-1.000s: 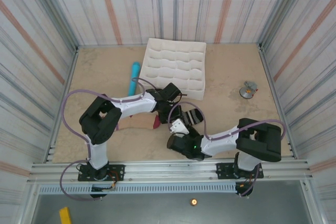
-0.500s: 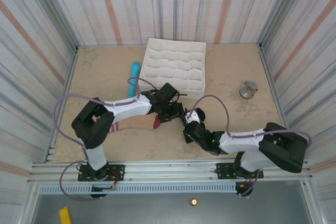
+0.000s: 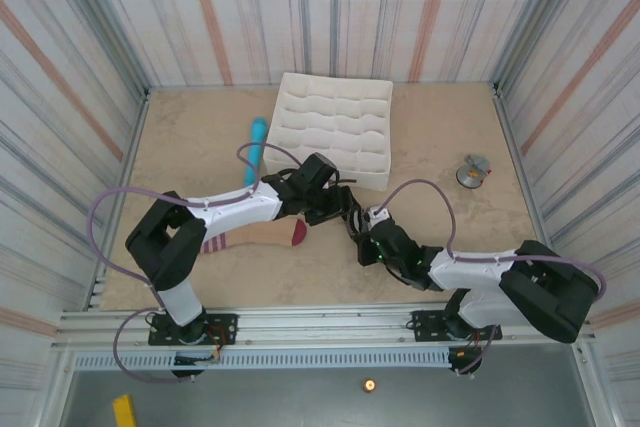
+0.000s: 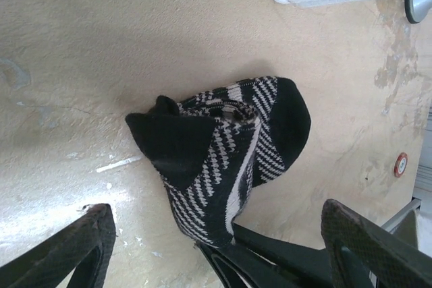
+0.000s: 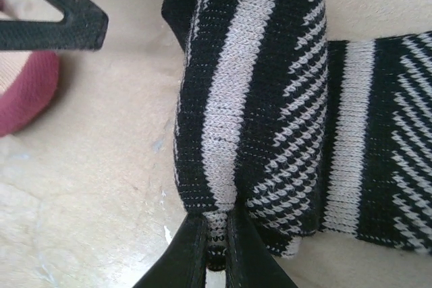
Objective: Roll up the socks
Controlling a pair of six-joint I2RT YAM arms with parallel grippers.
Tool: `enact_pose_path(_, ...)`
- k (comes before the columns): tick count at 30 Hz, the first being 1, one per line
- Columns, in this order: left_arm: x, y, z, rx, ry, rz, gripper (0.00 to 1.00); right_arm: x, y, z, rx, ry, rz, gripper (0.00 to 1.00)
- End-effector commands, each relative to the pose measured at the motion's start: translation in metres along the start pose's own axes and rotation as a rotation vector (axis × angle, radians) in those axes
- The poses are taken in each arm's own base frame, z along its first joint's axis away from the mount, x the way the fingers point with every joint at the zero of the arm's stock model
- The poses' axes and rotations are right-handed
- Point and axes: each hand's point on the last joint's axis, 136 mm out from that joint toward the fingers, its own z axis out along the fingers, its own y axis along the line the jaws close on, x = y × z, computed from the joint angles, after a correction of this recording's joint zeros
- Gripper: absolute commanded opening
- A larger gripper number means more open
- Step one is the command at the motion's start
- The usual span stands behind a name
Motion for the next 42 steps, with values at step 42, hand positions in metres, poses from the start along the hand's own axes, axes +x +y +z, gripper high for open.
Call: enact_pose_path(42, 0.008, -0.022, 0.059, 0.036, 0.06, 0.105, 0.64, 0.048, -0.067, -0.017, -0.143, 0.361, 0.838, 0.0)
